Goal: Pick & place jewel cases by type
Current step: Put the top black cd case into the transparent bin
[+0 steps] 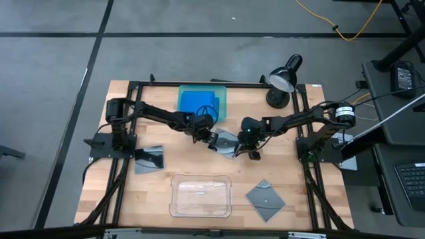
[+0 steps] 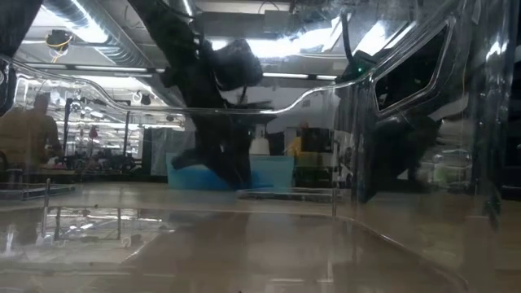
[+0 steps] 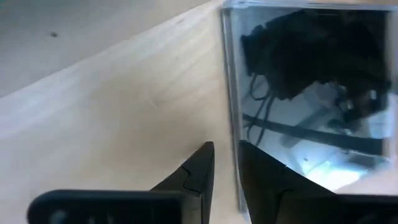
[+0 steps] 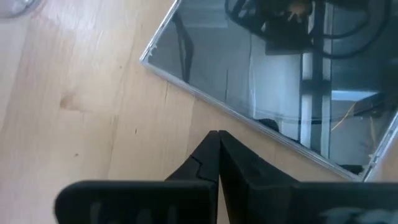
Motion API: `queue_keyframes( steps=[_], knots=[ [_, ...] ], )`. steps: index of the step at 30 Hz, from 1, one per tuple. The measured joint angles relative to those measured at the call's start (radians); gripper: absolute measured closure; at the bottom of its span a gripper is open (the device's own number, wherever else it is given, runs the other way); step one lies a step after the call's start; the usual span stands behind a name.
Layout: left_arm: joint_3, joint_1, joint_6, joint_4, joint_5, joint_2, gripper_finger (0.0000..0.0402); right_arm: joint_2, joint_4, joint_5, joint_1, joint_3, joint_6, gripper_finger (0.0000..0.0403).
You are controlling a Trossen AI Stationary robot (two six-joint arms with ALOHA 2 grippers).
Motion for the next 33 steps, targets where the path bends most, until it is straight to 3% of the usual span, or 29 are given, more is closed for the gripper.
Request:
queue_keyframes(
  steps=[6,13,33],
  knots=[
    [0.000,0.007,0.000,0.089,0.066,0.053,0.0343,-0.005,0.090,0.009,0.020,-0.063,0.104,0.0393],
    [-0.002,0.007,-0.008,0.114,0.097,0.061,0.0350,-0.008,0.113,0.014,0.021,-0.084,0.111,0.0393],
    [-0.002,-0.002,-0.030,0.118,0.093,-0.102,0.0364,-0.008,0.123,0.010,0.010,-0.088,0.076,0.0393]
  ],
)
